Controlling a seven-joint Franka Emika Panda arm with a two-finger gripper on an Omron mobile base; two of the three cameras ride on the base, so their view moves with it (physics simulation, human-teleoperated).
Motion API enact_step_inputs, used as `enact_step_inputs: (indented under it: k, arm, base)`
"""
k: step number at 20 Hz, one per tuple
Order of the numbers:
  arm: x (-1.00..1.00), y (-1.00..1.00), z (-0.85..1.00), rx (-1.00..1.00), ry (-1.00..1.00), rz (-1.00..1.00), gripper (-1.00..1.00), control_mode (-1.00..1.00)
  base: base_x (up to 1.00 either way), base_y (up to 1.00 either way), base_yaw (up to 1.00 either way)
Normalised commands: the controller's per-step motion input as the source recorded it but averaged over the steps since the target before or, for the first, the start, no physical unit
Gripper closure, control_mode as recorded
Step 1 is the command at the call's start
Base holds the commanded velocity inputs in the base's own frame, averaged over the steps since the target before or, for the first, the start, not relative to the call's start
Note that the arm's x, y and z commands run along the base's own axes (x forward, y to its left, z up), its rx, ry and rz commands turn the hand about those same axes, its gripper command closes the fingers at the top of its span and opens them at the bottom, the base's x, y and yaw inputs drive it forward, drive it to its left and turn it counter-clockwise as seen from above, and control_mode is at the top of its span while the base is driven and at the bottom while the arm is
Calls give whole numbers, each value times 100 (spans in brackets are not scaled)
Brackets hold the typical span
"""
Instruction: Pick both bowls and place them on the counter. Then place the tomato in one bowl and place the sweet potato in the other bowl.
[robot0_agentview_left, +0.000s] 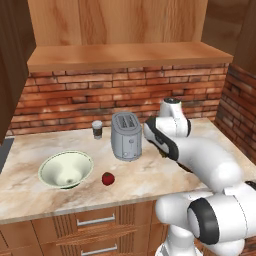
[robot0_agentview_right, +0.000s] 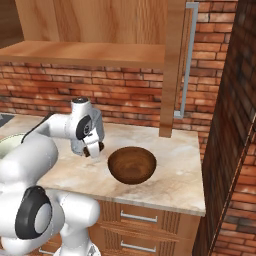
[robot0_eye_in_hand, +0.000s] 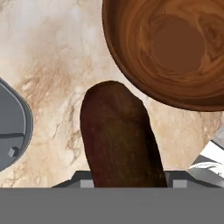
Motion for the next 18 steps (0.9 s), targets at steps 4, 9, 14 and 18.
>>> enact_step_inputs:
  k: [4,9,14,18]
  arm:
    - [-13,-18,47,-2,11,0,100,-100]
    - [-6,-33,32,-3,13,0,100,-100]
    - [0,-42,13,-3,14,0,100,-100]
    - [-5,-44,1,0,14,0,100,-100]
  base:
    - [0,0,0]
    - [0,0,0]
    - [0,0,0]
    - [0,0,0]
